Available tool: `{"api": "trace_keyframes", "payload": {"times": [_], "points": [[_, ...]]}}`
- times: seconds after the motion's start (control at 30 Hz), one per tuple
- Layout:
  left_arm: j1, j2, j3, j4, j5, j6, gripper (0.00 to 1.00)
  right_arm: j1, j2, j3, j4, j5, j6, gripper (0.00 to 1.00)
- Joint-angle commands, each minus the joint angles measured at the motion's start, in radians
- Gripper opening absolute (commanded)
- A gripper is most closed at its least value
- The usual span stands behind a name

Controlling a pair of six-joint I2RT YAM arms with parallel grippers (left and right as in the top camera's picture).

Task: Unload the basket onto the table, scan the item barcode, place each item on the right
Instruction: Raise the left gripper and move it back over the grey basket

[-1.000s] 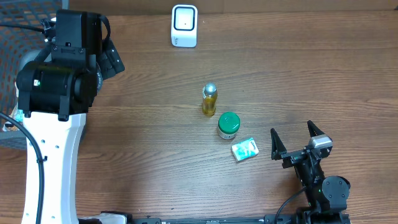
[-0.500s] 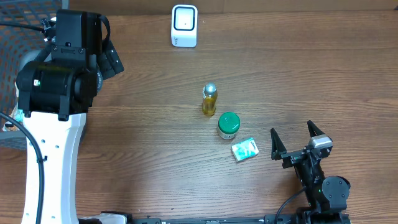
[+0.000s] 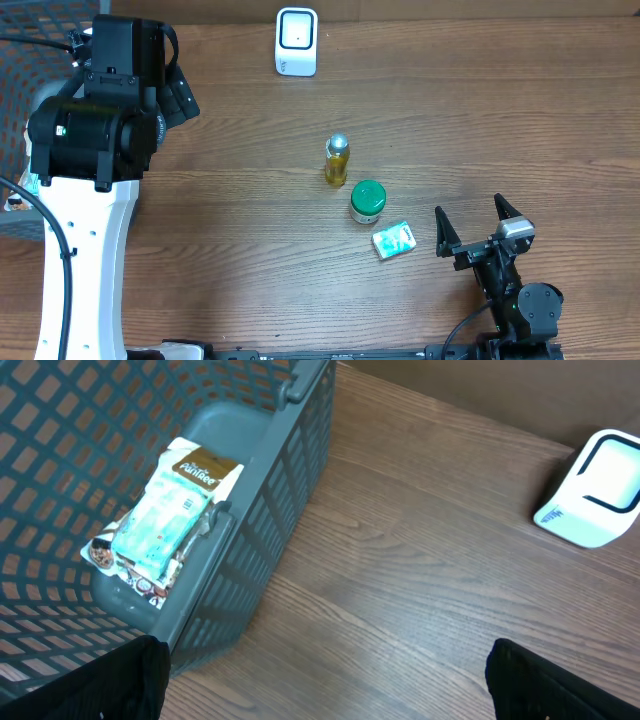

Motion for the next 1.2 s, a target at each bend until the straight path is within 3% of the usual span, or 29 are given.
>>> {"api": "trace_keyframes", "payload": {"times": [0.0,1.17], "points": [[0.006,0.006,0.008,0.002,-0.023,0.015,1.00,0.005,-0.009,-0.011,0.005,0.002,-0.005,1.00],[0.006,0.011,0.008,0.038,0.006,0.008,1.00,0.005,-0.009,-0.011,0.005,0.002,-0.005,1.00]]}}
